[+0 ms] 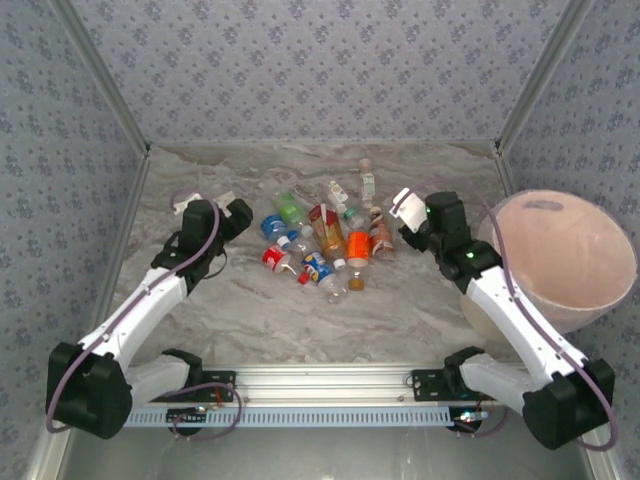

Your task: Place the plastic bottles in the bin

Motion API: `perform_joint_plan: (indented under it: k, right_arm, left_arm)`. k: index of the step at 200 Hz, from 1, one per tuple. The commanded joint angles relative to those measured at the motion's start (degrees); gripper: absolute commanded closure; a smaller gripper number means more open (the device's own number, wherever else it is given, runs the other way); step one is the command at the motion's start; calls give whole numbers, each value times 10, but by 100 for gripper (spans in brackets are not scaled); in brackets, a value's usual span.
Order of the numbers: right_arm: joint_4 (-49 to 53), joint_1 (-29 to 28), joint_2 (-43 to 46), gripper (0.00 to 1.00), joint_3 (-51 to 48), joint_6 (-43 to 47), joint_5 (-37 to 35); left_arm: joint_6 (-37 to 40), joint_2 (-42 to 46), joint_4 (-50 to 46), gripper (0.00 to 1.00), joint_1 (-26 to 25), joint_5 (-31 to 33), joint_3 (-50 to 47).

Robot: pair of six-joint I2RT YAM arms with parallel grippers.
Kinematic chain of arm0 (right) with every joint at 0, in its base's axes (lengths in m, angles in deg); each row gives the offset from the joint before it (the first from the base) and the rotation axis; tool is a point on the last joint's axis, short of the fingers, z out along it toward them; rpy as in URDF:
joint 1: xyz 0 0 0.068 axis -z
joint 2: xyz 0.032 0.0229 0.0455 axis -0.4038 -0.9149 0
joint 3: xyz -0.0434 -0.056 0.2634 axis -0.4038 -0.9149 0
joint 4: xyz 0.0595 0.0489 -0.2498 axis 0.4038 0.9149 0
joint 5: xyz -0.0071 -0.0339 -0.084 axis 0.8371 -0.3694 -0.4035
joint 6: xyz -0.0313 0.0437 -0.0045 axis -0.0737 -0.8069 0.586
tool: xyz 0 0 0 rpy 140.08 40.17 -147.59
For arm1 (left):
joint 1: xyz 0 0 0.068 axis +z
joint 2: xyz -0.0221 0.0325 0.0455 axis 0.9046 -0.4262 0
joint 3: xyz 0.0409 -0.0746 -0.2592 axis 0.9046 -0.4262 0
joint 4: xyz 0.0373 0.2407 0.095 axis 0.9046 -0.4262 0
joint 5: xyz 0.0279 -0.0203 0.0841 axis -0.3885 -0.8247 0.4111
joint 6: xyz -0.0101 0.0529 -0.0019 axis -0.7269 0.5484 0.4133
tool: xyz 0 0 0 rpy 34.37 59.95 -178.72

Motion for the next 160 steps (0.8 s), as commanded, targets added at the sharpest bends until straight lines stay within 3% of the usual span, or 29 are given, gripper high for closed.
perform_joint_plan:
  k: [1, 49, 126, 160]
  right_arm:
    - [-8, -4, 22, 61, 33, -117, 30]
    - [-64, -4, 61, 61, 56, -262, 30]
    - [102, 19, 57, 62, 246, -297, -72]
    - [167, 88, 74, 62, 286, -325, -100]
  left_arm:
    - [-11, -13, -12, 2, 3, -16, 28]
    - [-26, -35, -8, 2, 3, -36, 41]
    - [-45, -52, -11, 2, 3, -42, 47]
    - [-47, -64, -14, 2, 3, -50, 61]
